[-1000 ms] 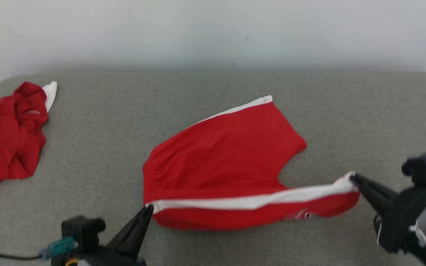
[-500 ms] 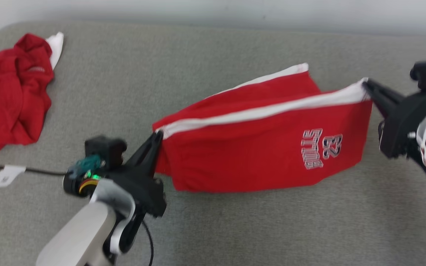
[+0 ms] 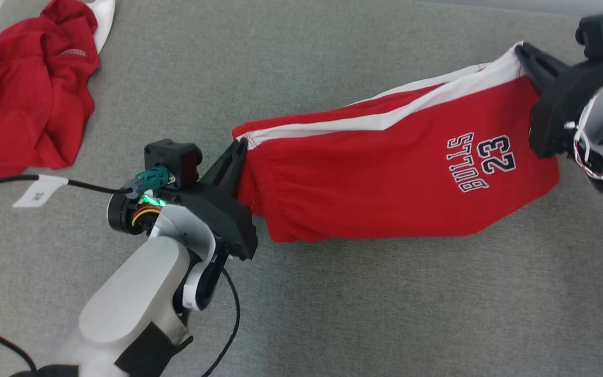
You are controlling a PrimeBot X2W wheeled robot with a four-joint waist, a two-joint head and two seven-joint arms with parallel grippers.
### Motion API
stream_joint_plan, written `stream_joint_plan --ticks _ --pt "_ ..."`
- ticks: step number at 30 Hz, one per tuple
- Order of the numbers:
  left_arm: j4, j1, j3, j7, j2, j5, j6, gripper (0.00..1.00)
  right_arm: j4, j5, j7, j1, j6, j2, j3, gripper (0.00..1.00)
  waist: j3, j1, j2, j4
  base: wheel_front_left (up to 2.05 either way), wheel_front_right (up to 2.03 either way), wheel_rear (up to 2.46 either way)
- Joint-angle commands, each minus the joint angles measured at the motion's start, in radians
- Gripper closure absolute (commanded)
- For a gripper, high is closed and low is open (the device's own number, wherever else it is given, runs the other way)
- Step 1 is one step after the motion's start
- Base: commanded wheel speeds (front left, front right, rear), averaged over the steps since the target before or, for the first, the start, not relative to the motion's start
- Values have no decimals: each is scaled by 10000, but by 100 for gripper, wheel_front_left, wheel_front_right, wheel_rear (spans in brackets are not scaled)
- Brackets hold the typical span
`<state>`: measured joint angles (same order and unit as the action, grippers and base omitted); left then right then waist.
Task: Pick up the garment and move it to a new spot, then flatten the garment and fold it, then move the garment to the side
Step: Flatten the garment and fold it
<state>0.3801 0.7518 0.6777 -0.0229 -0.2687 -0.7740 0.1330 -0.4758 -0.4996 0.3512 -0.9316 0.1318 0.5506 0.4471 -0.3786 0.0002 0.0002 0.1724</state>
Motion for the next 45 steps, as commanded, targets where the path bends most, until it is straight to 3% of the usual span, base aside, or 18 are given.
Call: stream_joint_plan --ticks 1,12,13,14,15,24,31,40,45 --pt "103 170 -22 73 96 113 87 100 -310 100 -146 -227 -19 -79 96 100 -155 -2 -2 133 0 0 0" --pt "808 550 -179 373 582 27 441 100 -2270 192 -949 -1004 -18 -496 359 100 -441 -2 -2 353 0 0 0" --pt "861 548 -183 424 612 28 433 90 -2429 169 -1057 -1078 -18 -526 381 100 -444 -2 -2 362 0 0 0" --pt "923 536 -170 438 631 32 412 47 -2542 155 -1181 -1149 -18 -545 395 80 -437 -2 -2 369 0 0 0" --pt "994 542 -146 477 658 35 389 0 -2695 80 -1285 -1196 -19 -596 389 0 -414 -2 -2 372 0 0 0" --pt "1104 223 -232 1274 526 91 147 0 -3596 -561 -1694 -1404 -18 -989 483 0 151 -2 -2 271 0 0 0" --pt "247 -903 -200 2414 -385 492 -73 0 -4088 -1394 -517 -1063 -18 -847 426 0 981 -2 -2 172 0 0 0" --pt "-1919 -3050 -120 2864 -1917 1263 -462 0 -4531 -1992 970 -434 -18 -607 187 0 1371 -2 -2 319 0 0 0" --pt "-2986 -4145 -983 2882 -2035 1293 -806 0 -4799 -2090 1345 -344 -18 -585 -110 0 1130 -2 -2 593 0 0 0"
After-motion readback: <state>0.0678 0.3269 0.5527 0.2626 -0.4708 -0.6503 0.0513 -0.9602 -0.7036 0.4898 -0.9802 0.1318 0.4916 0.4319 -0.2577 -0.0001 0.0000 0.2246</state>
